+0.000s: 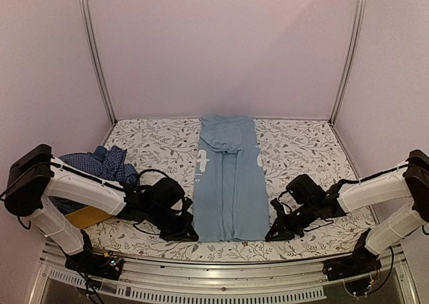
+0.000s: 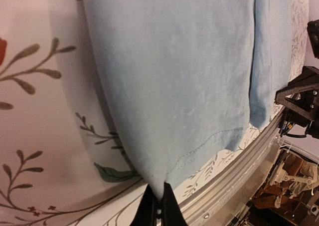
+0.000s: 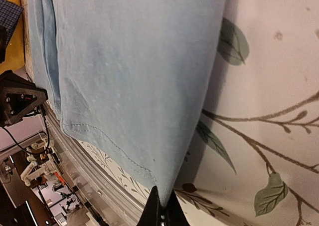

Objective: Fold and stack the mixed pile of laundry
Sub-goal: Pick up the rectangle-folded T-shirt from the center of the board.

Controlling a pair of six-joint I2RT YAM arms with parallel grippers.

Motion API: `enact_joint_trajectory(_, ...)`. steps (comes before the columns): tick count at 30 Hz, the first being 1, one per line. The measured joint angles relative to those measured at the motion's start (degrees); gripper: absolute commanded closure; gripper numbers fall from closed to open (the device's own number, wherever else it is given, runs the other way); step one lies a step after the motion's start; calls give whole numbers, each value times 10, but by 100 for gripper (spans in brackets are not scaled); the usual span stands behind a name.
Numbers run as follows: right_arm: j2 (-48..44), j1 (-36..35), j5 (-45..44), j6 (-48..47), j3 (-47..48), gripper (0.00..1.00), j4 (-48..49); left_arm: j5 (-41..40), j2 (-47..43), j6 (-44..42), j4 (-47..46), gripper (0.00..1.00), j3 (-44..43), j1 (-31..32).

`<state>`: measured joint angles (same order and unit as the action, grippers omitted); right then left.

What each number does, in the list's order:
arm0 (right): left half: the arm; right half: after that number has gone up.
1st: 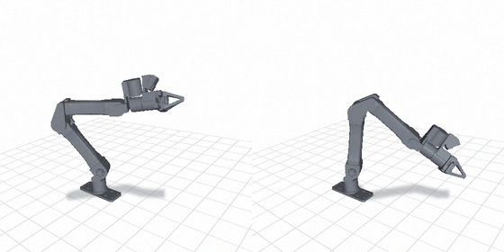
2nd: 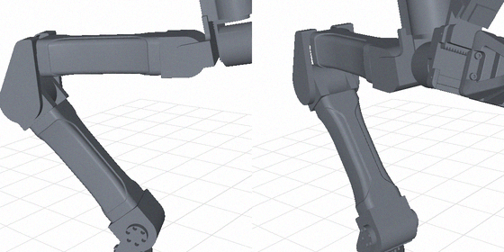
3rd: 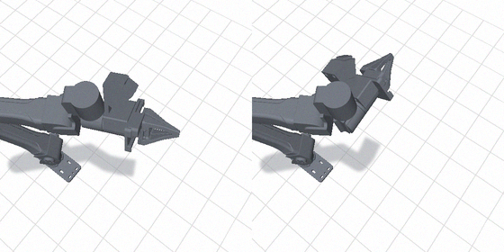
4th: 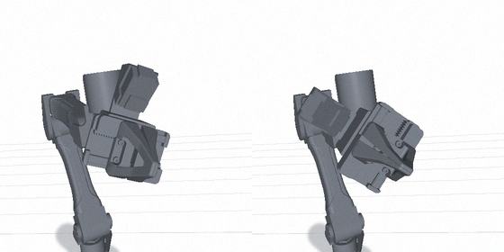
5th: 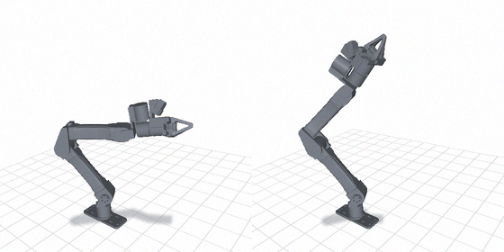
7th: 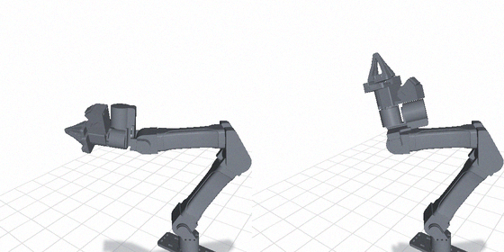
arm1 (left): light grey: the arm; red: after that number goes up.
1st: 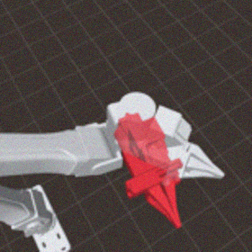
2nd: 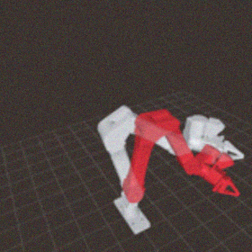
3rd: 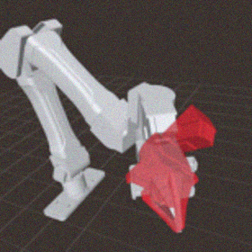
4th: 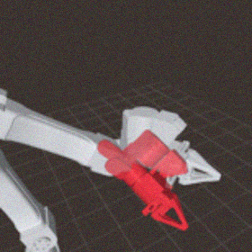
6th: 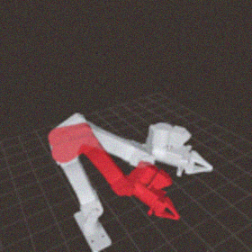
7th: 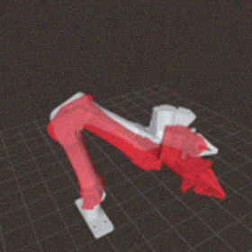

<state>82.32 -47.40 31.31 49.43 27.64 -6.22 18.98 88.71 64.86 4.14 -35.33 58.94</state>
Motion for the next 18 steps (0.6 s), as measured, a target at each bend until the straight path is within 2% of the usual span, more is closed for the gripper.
enact_joint_trajectory(9,-76,-31,-10,0,10,100,-68,-2,-20,-23,68,100,-47,53)
enact_joint_trajectory(14,-94,-30,-29,-15,69,100,-105,-3,-33,-54,121,100,-102,35)
enact_joint_trajectory(18,-65,-13,-35,-33,123,100,-110,-2,-31,-87,145,100,-146,-11)
